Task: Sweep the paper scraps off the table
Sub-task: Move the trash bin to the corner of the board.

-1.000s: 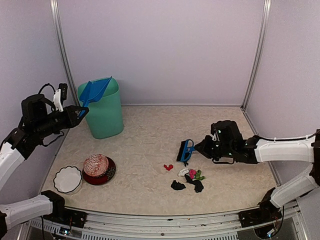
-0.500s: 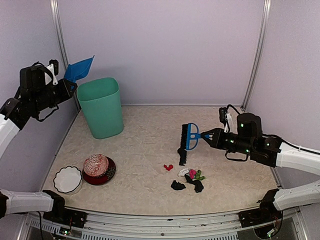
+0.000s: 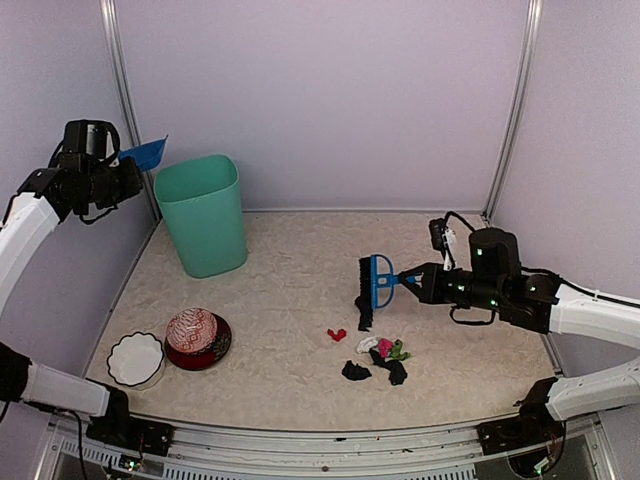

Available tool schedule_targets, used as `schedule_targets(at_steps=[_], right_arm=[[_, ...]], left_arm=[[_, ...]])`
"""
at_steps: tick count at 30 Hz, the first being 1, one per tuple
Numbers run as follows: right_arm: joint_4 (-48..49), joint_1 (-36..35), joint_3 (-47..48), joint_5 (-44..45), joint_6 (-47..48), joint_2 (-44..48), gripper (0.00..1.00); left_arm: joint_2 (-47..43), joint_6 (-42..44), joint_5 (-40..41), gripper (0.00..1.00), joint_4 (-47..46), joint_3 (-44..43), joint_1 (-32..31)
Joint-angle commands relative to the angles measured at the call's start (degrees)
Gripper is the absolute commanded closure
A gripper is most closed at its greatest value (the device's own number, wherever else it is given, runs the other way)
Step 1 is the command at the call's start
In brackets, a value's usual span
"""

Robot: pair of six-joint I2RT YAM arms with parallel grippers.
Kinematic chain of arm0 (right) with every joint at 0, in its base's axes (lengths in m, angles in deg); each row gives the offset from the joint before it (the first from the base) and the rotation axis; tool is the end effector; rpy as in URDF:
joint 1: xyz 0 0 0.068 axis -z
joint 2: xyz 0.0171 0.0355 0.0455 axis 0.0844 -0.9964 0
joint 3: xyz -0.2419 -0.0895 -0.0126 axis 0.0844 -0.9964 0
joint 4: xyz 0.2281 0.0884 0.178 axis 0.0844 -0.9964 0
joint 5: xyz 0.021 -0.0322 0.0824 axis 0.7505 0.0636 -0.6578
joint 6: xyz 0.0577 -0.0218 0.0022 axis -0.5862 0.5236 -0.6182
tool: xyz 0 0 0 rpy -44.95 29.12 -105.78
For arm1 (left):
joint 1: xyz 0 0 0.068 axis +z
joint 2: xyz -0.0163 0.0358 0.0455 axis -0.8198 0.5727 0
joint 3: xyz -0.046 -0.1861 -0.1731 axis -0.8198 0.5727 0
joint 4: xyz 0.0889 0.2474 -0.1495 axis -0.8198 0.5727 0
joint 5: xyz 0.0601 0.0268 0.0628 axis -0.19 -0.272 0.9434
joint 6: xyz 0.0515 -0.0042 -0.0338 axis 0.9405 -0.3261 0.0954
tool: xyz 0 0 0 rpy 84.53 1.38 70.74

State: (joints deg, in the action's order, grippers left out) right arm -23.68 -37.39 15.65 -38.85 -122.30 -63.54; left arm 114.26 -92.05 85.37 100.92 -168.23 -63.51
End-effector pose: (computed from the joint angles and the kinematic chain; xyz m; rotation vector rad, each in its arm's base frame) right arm 0.2188 0.2033 0.2291 -0.1378 2.0940 0.9504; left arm 0.3099 -0.0363 0.4096 -0.3711 2.0084 -0.1168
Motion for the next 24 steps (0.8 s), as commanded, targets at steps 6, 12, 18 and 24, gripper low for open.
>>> schedule_targets(at_steps=[6,12,18,24], right_arm=[[0.0,-1.5,0.7,-1.8,3.1,-1.5,1.00],[-1.1,-2.6,1.4,-3.2,4.7,-2.6,1.00],[-3.8,-4.4,2.2,-3.1,6.1,-4.2,1.00],[-5.4,-5.8,2.3,-2.4,6.4,-4.8,1.00]], left_arm=[[6.8,2.3,-2.5,1.00,-3.1,-1.9,5.4],[12.3,4.4,-4.5,1.00,-2.8,-5.0,6.3],[15.2,6.8,-8.4,1.00,-2.9,-6.4,6.4],[18.6,7.8,-16.0,1.00,-3.3,-6.5,6.3]])
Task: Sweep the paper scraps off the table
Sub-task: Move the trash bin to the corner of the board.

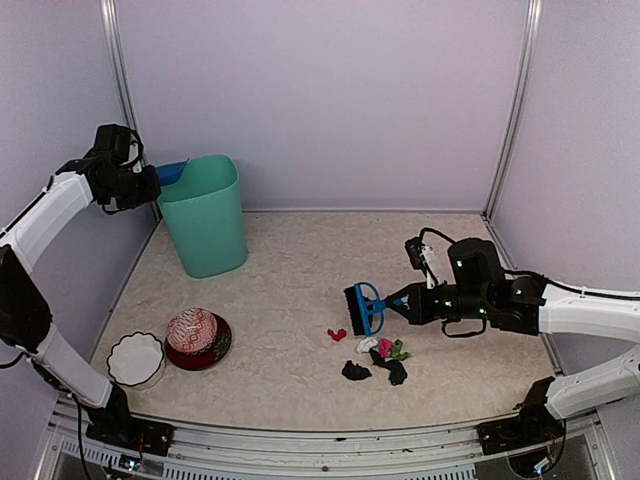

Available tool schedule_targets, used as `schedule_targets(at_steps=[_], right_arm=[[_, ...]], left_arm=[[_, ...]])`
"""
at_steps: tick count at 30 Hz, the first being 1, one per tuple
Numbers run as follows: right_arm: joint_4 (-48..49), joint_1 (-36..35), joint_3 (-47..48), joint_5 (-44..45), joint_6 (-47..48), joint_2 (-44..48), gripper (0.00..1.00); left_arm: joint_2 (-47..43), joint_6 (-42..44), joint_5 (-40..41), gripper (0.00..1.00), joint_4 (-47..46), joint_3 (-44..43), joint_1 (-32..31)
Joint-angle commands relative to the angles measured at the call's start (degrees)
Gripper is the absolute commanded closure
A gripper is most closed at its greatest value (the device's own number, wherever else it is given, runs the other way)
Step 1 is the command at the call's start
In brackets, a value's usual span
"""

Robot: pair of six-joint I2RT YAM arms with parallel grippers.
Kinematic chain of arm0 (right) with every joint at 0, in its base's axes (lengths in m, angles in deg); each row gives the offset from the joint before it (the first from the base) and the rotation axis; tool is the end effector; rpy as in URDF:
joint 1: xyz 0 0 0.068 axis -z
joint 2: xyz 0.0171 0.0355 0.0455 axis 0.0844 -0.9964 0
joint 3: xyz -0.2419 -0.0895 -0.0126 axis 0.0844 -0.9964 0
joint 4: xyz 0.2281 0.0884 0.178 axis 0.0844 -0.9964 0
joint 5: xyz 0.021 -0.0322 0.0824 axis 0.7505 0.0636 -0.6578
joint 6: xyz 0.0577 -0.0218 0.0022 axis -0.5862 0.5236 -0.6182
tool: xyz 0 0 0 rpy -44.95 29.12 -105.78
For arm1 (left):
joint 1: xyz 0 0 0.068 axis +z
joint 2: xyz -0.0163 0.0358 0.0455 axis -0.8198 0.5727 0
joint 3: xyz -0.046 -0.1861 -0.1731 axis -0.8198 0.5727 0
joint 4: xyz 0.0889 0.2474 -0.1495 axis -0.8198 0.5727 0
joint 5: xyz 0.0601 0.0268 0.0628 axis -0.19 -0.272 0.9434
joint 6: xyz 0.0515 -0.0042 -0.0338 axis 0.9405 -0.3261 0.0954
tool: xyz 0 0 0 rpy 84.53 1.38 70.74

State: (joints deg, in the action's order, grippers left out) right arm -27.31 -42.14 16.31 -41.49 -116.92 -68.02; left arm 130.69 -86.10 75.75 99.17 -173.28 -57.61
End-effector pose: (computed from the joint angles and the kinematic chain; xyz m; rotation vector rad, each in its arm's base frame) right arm 0.2037 0.2265 0.2049 -0.3663 2.2097 0.9198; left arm 0.3891 -0.0155 0.3508 -0.2858 2.2040 -0.1317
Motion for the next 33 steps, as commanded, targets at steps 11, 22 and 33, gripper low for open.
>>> schedule_targets(at_steps=[11,22,33], right_arm=[[-2.9,-2.1,1.9,1.7,1.1,-0.3,1.00],[-7.9,-2.2,4.0,5.2,3.1,2.0,1.00],[-15.4,-2.3,7.8,8.1,9.4,6.6,1.00]], left_arm=[[3.5,3.4,-13.2,1.00,-2.2,0.7,-2.5],[1.9,3.3,-10.7,1.00,-1.5,0.6,-7.7],[-10.2,2.8,2.5,1.00,-1.1,3.4,-19.6]])
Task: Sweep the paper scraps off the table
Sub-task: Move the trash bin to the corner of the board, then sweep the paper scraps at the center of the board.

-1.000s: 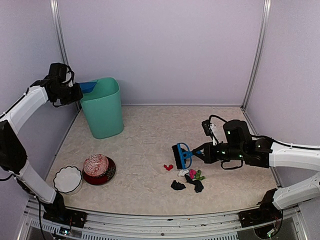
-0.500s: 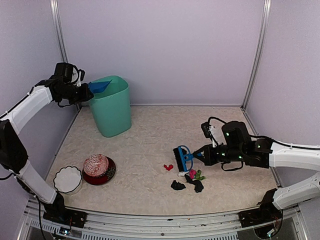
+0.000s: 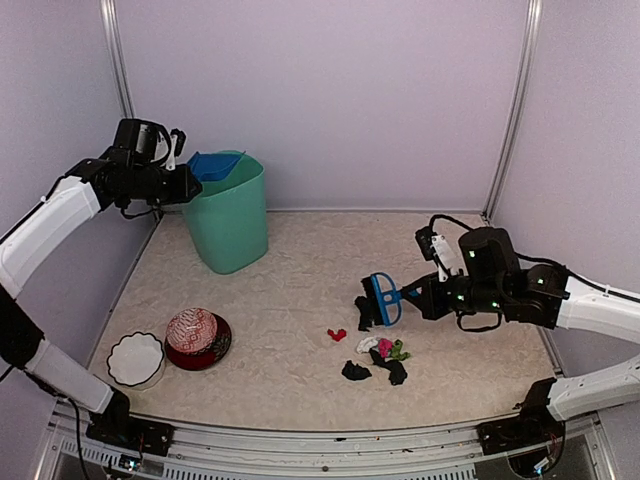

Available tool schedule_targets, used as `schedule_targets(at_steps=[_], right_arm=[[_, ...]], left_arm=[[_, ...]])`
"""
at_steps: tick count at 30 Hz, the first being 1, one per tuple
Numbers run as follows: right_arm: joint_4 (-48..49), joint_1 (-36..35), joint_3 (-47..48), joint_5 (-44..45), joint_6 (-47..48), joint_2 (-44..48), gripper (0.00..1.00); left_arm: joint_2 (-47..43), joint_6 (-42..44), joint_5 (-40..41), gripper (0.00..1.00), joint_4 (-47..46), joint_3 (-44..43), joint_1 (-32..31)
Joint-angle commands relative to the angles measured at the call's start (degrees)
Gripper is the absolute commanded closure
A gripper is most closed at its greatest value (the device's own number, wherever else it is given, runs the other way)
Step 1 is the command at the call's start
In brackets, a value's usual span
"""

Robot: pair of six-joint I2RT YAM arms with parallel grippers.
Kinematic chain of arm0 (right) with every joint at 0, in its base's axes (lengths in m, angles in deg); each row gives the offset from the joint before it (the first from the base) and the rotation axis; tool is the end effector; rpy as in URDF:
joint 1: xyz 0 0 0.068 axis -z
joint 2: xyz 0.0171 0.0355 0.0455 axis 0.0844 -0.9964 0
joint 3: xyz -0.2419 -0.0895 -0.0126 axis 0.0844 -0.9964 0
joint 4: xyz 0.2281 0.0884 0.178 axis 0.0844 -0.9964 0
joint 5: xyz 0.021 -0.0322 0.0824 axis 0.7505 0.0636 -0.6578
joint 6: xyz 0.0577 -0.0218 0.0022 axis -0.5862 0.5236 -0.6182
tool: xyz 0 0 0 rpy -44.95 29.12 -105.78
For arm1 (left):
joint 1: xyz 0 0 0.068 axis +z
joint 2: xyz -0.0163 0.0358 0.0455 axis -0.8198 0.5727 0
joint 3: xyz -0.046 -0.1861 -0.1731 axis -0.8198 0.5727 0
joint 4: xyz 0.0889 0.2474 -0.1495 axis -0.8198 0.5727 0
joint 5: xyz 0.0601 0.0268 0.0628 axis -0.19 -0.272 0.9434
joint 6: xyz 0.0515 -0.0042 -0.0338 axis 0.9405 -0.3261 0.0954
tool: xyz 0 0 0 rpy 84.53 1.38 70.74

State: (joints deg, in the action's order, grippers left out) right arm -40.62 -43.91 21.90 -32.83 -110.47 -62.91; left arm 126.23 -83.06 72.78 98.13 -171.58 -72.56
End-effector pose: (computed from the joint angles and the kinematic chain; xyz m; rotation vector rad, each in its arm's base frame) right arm 0.1930 0.2178 0.2441 -0.4276 2.1883 0.7035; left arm 0.3541 -0.1122 0.3692 0.0892 2.1690 -0.3174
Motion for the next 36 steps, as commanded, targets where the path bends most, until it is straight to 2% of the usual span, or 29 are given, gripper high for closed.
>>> schedule_targets(at_steps=[1,7,15,21,27,36], right_arm=[[-1.4,-0.5,2.4,-1.9,2.9,1.3,1.00],[7.6,-1.7,1.8,-10.0,-0.3,-5.0,1.00],[17.7,-4.0,4.0,-11.1,-8.2,-20.0,1.00],[17.9,-4.2,8.8,-7.7,-9.2,-29.9,1.00],[12.0,-3.0,12.1,1.0,-8.3,-34.9,1.00],[7.6,1.1,9.4,6.9,-7.3,-30.2,1.00]], left_arm=[[-6.9,-0.3,6.4,1.00,-0.1,2.3,-6.3],[-12.5,-1.3,12.1,1.00,-1.0,6.2,-19.5],[-16.8,-3.5,18.9,1.00,-1.6,13.4,-35.9],[-17.4,-5.1,22.0,1.00,-1.3,17.6,-44.8],[-17.4,-6.6,22.6,1.00,-2.9,20.8,-49.2],[-17.7,-7.8,20.7,1.00,-5.9,25.1,-49.8]])
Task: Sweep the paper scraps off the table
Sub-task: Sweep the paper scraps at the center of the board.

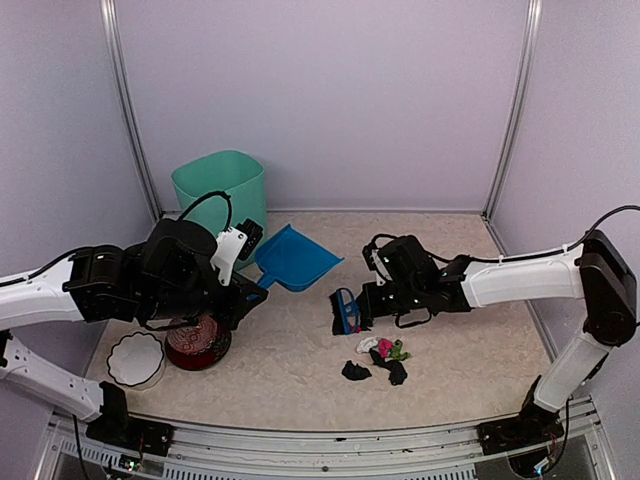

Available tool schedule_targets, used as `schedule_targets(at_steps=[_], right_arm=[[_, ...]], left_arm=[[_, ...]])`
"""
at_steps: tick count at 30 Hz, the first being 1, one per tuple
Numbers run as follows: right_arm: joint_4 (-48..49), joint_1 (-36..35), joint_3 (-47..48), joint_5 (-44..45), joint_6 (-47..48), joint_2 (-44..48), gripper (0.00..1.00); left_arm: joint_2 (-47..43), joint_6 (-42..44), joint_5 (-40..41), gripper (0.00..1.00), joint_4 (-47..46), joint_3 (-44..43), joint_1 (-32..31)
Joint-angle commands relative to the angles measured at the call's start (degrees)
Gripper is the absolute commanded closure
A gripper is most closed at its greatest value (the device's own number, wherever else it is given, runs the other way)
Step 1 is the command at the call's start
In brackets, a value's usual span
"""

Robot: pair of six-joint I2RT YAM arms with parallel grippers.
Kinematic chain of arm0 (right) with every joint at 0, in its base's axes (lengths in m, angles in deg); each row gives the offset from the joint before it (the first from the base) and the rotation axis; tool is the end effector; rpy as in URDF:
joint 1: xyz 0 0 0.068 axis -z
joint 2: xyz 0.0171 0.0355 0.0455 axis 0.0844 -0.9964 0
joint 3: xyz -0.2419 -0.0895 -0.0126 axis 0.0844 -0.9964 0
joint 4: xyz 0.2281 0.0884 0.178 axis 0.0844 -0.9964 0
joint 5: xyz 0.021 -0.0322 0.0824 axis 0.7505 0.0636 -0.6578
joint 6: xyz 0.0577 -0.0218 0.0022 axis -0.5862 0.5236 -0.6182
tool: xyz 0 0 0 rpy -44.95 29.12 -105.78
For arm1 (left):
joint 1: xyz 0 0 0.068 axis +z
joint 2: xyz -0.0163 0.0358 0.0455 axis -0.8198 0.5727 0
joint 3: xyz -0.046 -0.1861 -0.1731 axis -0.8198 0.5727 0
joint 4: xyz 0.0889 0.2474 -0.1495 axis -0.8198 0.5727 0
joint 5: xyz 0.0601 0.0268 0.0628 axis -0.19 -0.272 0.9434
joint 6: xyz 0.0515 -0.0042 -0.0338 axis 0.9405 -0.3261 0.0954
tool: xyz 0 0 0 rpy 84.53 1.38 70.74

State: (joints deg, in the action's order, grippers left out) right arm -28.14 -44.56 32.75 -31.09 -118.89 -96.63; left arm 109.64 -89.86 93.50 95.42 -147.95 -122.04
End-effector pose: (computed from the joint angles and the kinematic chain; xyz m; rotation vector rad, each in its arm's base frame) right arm 0.2542 0.2922 0.1470 -0.2904 2.3970 0.6366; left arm 0.1328 -0.2717 0.3081 0.7068 2.1049 -0.4597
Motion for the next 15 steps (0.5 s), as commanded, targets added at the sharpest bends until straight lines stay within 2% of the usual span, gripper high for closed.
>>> schedule_targets(at_steps=[1,8,15], right_arm=[[-5.3,1.9,-1.5,5.2,1.5,4.5,1.00],[-6.7,1.9,-2.3,-2.3,6.6,15.5,1.00],[-16.1,1.9,-2.0,-15.1,14.5,24.5,1.00]], left_arm=[[-1.2,-1.0,-0.3,1.00,-3.7,1.9,-0.3],[-0.3,-0.7,0.2,1.00,-5.4,3.2,-0.3],[0.8,0.1,-0.5,1.00,-6.6,3.4,0.9]])
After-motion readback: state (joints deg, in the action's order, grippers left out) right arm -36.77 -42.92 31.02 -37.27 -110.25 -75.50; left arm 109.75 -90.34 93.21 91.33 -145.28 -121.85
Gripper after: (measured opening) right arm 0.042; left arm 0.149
